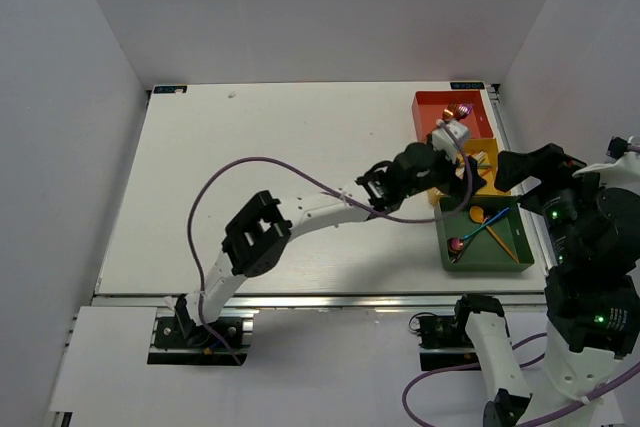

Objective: Sort the eating utensils into containers

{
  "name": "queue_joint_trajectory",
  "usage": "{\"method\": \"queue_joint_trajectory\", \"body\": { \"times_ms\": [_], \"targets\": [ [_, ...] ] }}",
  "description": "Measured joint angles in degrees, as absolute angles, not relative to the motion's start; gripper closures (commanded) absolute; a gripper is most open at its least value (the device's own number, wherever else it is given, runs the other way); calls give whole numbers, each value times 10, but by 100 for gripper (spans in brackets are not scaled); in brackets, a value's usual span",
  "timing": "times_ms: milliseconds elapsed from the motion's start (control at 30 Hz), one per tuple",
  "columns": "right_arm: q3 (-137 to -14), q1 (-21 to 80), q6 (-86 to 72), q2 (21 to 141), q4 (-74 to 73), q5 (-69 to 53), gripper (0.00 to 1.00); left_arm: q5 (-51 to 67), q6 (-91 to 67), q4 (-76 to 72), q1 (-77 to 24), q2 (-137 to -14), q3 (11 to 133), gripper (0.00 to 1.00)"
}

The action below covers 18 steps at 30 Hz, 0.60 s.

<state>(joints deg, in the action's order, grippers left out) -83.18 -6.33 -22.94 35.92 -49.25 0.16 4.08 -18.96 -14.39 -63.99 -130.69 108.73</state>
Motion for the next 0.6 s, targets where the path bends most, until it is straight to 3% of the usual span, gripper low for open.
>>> {"method": "queue_joint_trajectory", "body": {
  "times_ms": [67, 233, 400, 500, 600],
  "targets": [
    [-830, -62, -222, 368, -490, 0, 11, -16, -195, -118, -625, -1263, 1072, 2],
    [-769, -60, -196, 380, -446, -44, 11, -154, -223, 7, -532, -1101, 982, 2],
    [-712, -42, -161, 445, -427, -57, 11, -292, -253, 131, -369, -894, 847, 2],
    [-707, 17, -140, 480, -433, -5, 11, -378, -263, 229, -297, -756, 772, 2],
    [-708, 102, -121, 479, -437, 58, 11, -454, -259, 308, -288, -628, 736, 2]
  ]
}}
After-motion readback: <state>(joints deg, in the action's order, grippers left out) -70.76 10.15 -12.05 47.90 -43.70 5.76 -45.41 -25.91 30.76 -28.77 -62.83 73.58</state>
